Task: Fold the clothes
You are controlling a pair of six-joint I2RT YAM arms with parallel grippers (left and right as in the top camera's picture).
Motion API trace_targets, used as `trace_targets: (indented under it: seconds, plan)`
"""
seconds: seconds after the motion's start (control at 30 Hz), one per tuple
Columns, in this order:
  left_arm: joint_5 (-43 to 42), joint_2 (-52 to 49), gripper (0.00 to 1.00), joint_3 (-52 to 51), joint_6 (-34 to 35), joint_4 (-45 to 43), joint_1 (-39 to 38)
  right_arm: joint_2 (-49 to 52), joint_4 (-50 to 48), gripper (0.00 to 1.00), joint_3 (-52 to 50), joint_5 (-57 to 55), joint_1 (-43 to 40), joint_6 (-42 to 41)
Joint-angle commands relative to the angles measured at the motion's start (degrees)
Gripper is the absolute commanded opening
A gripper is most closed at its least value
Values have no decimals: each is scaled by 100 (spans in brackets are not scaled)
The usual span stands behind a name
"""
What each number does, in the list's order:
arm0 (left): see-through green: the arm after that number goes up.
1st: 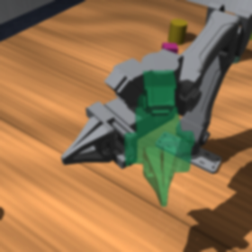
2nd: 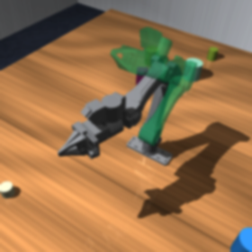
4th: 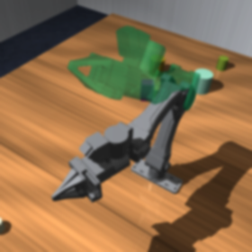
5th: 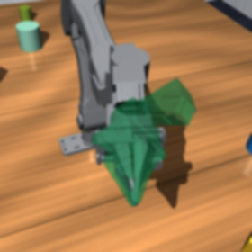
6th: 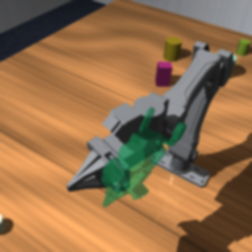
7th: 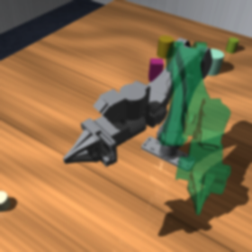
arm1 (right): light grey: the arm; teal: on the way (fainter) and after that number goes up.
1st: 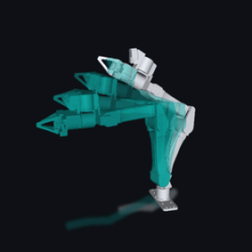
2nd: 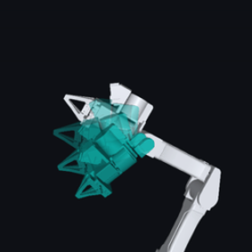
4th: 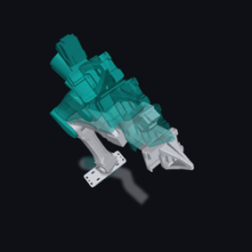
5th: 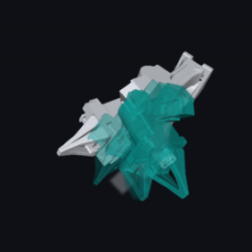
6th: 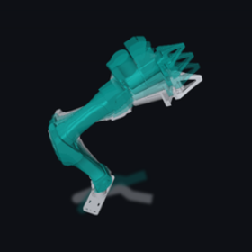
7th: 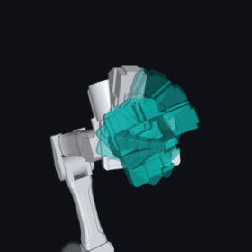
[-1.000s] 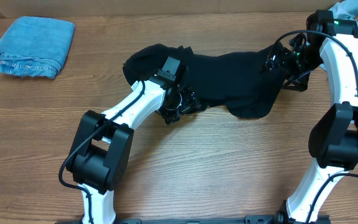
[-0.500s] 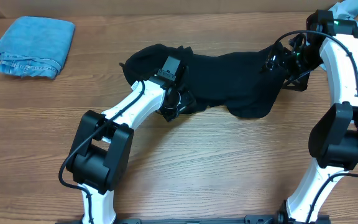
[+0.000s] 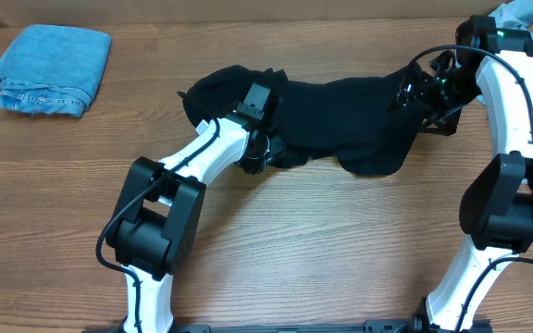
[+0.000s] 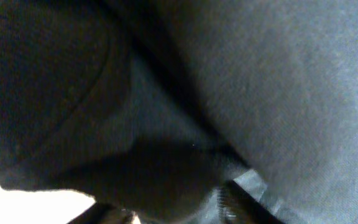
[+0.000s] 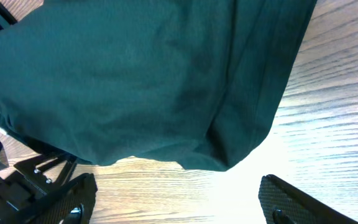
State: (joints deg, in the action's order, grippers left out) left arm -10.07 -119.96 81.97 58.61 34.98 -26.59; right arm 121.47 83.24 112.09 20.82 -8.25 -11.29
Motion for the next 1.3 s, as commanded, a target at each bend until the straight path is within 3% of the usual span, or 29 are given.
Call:
trace_targets:
  seconds: [0.0,0.1,0.13,0.33,0.77,1.13,1.27]
  plan:
    - [-9,-328,29,-48,-105,-144,-4,7,2,87,-13,74,-2,105]
    - [-35,-308,5,-44,-234,-155,2,7,4,87,-13,72,-2,105]
    - [-63,-291,4,-42,-297,-136,9,7,7,87,-13,72,-2,107]
    - [-39,264,4,-24,-940,247,199,2,-2,85,15,46,-26,428]
    - [470,2994,4,7,-1779,1025,1574,-61,76,86,13,-179,-46,428]
    - [955,3189,5,7,-2140,1469,1950,-59,299,94,-129,-264,46,662]
    - [1095,3191,6,7,-2140,1449,1952,-59,-7,92,-398,-282,157,656]
